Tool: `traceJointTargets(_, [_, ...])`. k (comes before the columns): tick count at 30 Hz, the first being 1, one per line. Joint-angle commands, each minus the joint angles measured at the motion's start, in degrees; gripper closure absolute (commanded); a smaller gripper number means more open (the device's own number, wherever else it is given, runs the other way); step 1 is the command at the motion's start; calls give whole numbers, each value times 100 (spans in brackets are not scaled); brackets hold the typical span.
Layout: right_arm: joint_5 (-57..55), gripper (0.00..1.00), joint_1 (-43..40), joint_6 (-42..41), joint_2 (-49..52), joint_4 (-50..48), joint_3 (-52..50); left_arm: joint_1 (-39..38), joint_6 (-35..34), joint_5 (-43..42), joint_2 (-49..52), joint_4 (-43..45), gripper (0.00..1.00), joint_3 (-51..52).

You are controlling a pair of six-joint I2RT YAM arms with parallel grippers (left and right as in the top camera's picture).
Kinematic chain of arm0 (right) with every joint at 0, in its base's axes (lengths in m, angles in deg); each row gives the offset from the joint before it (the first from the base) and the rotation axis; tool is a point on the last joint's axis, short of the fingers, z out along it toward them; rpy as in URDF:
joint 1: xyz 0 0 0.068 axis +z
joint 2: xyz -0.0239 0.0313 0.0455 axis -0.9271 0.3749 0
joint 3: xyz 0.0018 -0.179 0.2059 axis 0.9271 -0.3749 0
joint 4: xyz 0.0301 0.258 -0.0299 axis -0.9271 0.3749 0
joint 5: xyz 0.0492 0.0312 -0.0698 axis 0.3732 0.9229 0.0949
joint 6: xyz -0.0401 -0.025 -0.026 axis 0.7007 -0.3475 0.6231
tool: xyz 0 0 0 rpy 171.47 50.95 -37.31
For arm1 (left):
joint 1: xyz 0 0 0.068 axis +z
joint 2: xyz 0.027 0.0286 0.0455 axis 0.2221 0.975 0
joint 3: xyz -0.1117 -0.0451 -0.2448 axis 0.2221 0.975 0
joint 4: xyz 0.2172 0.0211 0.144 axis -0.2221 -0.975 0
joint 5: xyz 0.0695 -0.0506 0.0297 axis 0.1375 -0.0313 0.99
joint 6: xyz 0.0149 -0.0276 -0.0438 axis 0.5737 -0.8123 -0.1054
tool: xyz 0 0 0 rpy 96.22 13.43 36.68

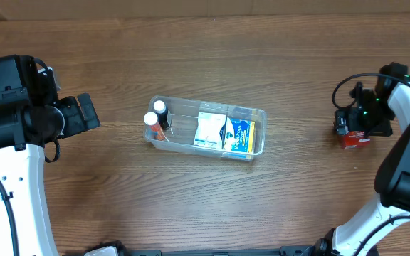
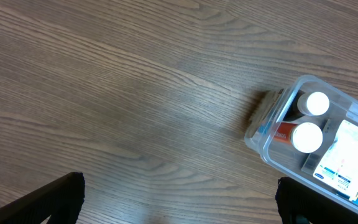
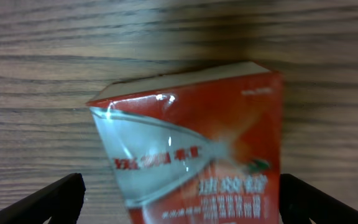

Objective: Pack container
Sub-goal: 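Lower the right gripper and grasp the red-and-white box, then carry the red box with the right gripper over the container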

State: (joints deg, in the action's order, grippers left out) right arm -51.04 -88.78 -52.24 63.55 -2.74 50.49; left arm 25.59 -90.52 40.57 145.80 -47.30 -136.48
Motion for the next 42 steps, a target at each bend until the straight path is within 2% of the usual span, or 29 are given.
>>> traceJointTargets(1, [26,0,105,210,254,-52,-31,-2,-17,-20,9,28,0,-7])
traceJointTargets(8, [-52,1,109,201,437,-140,-31,-2,-17,2,9,24,0,-7])
traceJointTargets(17, [-48,12,109,-170,437,-251,-28,-2,-17,0,9,24,0,-7])
traceJointTargets(19, [-48,16,109,-166,437,-254,-28,-2,-17,2,9,24,0,-7])
traceJointTargets(22, [-48,32,109,-168,437,-267,-28,-2,-17,0,9,24,0,-7])
traceJointTargets(23, [-48,34,109,-168,437,-269,-28,-2,-17,0,9,24,0,-7])
traceJointTargets(36, [-24,34,109,-297,404,-295,-7,-2,-17,2,9,28,0,-7])
traceJointTargets(42, [190,36,109,-575,-138,-330,120,-2,-17,2,9,50,0,-7])
